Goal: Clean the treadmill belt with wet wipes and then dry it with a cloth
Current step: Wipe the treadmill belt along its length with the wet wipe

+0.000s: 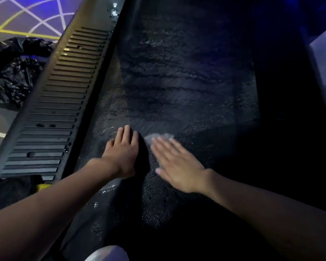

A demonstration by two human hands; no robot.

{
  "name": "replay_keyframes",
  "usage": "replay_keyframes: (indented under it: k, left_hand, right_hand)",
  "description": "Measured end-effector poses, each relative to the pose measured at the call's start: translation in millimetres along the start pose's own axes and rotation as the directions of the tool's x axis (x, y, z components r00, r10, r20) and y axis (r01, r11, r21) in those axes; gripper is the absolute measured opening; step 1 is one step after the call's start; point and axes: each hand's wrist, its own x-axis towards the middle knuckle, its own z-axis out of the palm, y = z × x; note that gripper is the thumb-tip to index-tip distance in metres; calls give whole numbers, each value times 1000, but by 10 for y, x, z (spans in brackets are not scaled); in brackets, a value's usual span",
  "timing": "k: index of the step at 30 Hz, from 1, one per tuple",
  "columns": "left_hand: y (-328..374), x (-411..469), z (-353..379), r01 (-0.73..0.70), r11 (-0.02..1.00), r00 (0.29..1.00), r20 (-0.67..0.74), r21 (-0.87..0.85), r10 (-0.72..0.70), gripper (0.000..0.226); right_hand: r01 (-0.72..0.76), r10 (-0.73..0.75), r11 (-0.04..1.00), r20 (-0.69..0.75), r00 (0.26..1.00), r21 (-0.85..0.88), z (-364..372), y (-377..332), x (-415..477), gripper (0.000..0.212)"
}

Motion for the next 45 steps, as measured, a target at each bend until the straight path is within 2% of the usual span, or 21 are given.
replay_keyframes:
  k: [2, 6, 11, 15, 16, 19, 20, 23, 24, 27, 28, 29, 31, 32, 36, 37, 38, 40, 41, 44, 45]
  left_hand:
    - [57, 19, -41, 13, 996, 999, 49, -86, -8, 130]
    - [198, 45, -29, 58, 992, 997, 63, -115, -51, 138]
    - [323, 74, -45, 39, 999, 999, 38, -9, -38, 138]
    - [414, 81, -22, -145, 984, 989, -19, 99, 148, 129]
    - [451, 83, -31, -154, 984, 988, -4, 93, 155, 128]
    - [601, 119, -102, -141, 990, 987, 82, 25, 138, 126]
    - [652, 135, -114, -122, 992, 987, 102, -19, 123, 128]
    - [766, 142, -105, -71, 996, 993, 87, -58, 76, 137]
    - [798, 134, -99, -63, 997, 994, 86, -39, 66, 137]
    - [869, 125, -107, -52, 999, 995, 87, 13, 51, 133]
    - [877, 125, -107, -62, 998, 996, 70, 30, 60, 132]
    - [881, 130, -105, -96, 994, 995, 41, 55, 94, 131]
    - [887, 130, -76, -201, 973, 979, 0, 110, 202, 125]
    - [899, 132, -56, -242, 961, 969, -12, 133, 245, 122]
    - [1015, 119, -79, -274, 948, 961, 13, 163, 276, 118]
    - [1046, 117, -83, -274, 947, 962, 33, 167, 272, 117]
    - [1079, 121, -93, -269, 948, 963, 55, 169, 264, 117]
    - [1148, 110, -101, -248, 961, 966, 108, 122, 235, 118]
    - [1196, 103, -99, -234, 968, 968, 115, 93, 223, 119]
    - [1291, 98, -75, -183, 981, 981, 80, 68, 177, 122]
    - [1314, 95, -57, -176, 980, 983, 65, 90, 170, 122]
  right_hand:
    - [73, -73, 997, 4, 997, -30, -10, 152, -69, 66]
    - [-302, 306, 951, -57, 950, 59, -62, 381, -42, 65]
    - [-38, 37, 999, -42, 998, -26, 57, 249, -209, 65]
    - [-364, 368, 930, -103, 924, 52, 23, 487, -251, 66]
    - [-330, 334, 942, -113, 936, 56, 72, 412, -275, 67]
    - [-42, 39, 998, -87, 995, -36, 221, 352, -447, 65]
    - [-53, 47, 997, -110, 993, -52, 221, 482, -477, 64]
    - [-398, 412, 911, -205, 888, 105, 176, 705, -548, 64]
    - [-405, 422, 906, -199, 884, 121, 195, 657, -561, 66]
    - [-142, 137, 989, -126, 983, -37, 303, 515, -710, 67]
    - [-114, 107, 992, -123, 987, -58, 283, 615, -754, 66]
    - [-179, 170, 982, -139, 976, -53, 280, 743, -766, 66]
    - [-451, 458, 889, -181, 871, 78, 210, 885, -775, 67]
    - [-505, 518, 855, -170, 838, 115, 218, 870, -777, 68]
    - [-170, 165, 985, -106, 981, -37, 282, 755, -951, 70]
    - [-213, 206, 976, -120, 971, -48, 266, 854, -982, 69]
    - [-351, 347, 936, -137, 928, -10, 254, 947, -991, 70]
    - [-598, 615, 788, -129, 778, 149, 232, 974, -974, 72]
    - [-584, 605, 795, -132, 786, 164, 250, 917, -973, 73]
    - [-334, 334, 942, -111, 936, 13, 340, 860, -1143, 71]
    - [-345, 344, 939, -113, 932, 14, 330, 963, -1193, 70]
